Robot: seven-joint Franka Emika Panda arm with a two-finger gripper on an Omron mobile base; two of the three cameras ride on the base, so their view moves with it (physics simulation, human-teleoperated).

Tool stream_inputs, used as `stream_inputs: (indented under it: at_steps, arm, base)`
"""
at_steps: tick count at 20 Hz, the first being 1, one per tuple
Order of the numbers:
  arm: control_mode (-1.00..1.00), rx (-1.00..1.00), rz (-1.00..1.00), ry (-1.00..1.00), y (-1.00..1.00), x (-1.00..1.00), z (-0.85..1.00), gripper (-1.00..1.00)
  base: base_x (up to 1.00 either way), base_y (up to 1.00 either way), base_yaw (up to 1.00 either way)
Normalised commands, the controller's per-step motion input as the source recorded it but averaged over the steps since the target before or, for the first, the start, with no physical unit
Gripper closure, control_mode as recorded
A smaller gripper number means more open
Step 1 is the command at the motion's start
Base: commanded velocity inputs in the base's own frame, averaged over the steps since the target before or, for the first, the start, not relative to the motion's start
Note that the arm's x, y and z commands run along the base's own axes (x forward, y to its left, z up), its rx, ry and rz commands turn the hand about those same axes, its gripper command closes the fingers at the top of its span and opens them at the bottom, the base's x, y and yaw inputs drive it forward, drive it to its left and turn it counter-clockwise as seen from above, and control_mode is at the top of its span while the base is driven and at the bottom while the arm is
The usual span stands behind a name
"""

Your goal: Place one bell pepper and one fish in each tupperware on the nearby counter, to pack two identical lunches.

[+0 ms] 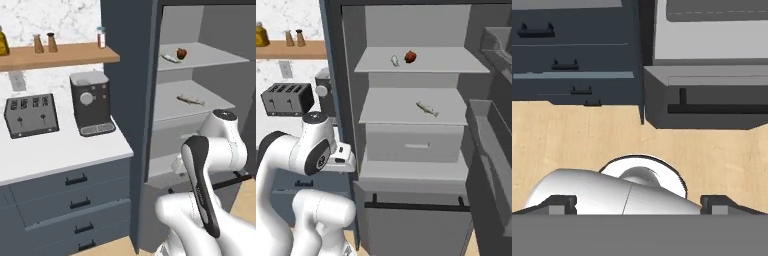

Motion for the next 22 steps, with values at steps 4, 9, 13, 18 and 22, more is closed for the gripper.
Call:
stream_inputs:
  at_steps: [4, 9, 13, 18, 22]
  arm:
    - [1.00, 0.00, 0.00, 0.00, 0.00, 0.00, 0.00, -1.00]
    - [1.00, 0.00, 0.00, 0.00, 0.00, 0.00, 0.00, -1.00]
    - [1.00, 0.00, 0.00, 0.00, 0.00, 0.00, 0.00, -1.00]
    - [1.00, 0.00, 0.00, 0.00, 0.00, 0.00, 0.00, -1.00]
    - [1.00, 0.00, 0.00, 0.00, 0.00, 0.00, 0.00, -1.00]
  base:
    - [0.11, -0.89, -0.03]
    - [0.55, -0.19, 0.02]
    - [0.68, -0.10, 0.08]
    - [0.34, -0.63, 0.07]
    - [0.56, -0.28, 0.07]
